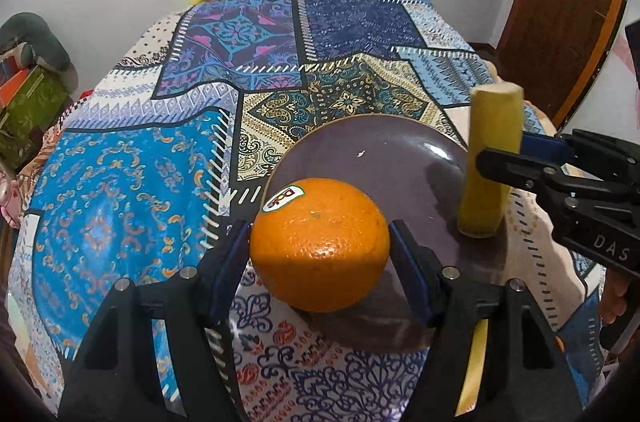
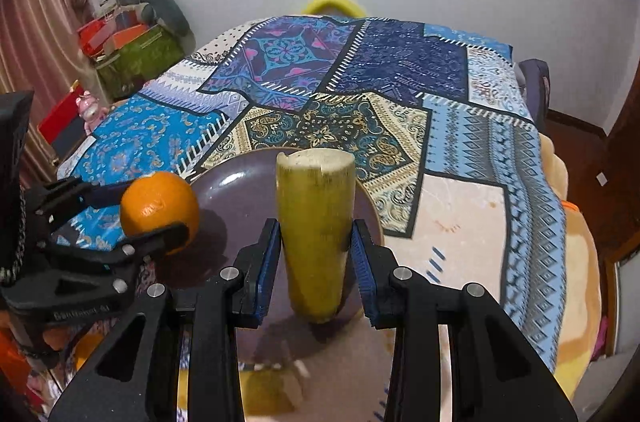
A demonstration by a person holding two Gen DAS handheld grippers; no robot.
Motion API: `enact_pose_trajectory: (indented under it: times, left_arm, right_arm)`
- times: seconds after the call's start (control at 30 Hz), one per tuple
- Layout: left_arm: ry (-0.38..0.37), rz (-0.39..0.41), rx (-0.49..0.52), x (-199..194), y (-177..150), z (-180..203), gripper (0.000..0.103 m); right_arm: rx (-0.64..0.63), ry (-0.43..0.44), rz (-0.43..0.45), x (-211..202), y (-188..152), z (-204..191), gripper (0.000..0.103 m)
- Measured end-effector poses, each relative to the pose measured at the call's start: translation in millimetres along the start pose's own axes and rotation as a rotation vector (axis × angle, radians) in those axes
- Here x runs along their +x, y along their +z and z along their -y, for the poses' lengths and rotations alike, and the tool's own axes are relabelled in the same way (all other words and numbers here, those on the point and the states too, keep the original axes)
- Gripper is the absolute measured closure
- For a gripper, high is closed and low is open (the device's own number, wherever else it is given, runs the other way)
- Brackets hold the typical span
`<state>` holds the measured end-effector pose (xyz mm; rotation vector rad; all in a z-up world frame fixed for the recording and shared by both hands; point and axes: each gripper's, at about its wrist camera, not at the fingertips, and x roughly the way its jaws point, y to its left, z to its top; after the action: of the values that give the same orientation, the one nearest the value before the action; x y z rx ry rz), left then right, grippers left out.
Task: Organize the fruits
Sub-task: 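Place the orange and the yellow cylinder onto the purple plate with both tools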
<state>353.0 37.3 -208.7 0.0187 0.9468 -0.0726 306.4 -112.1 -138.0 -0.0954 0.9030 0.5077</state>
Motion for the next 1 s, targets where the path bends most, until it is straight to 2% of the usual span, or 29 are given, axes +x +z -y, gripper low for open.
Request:
enact_pose_trajectory:
  times: [0.27,0.53,0.87,1.0]
  left_arm:
    - [-0.009,-0.027,-0.025,23.0,9.8,-6.4,0.034]
    - [-0.018,-0.013,-0.013,27.2,15.7,-7.9,0.034]
    - [-0.038,-0.056,-0.027,29.7,12.4,-8.2,0.031]
    - [-0.019,-0.027,-0.006,10.5,7.4,-4.2,0.031]
  right_arm:
    - [-0.009,-0.001,-0.056,35.2,13.7,-1.5,0.071]
    - [0.014,-0.015,-0.124,61.0,11.6,4.0,0.071]
    - [0.007,-0.026,-0.12,51.7,7.9,1.4,0.069]
    - [-0.025,-0.07,-0.092,33.1,3.6,-3.8,0.064]
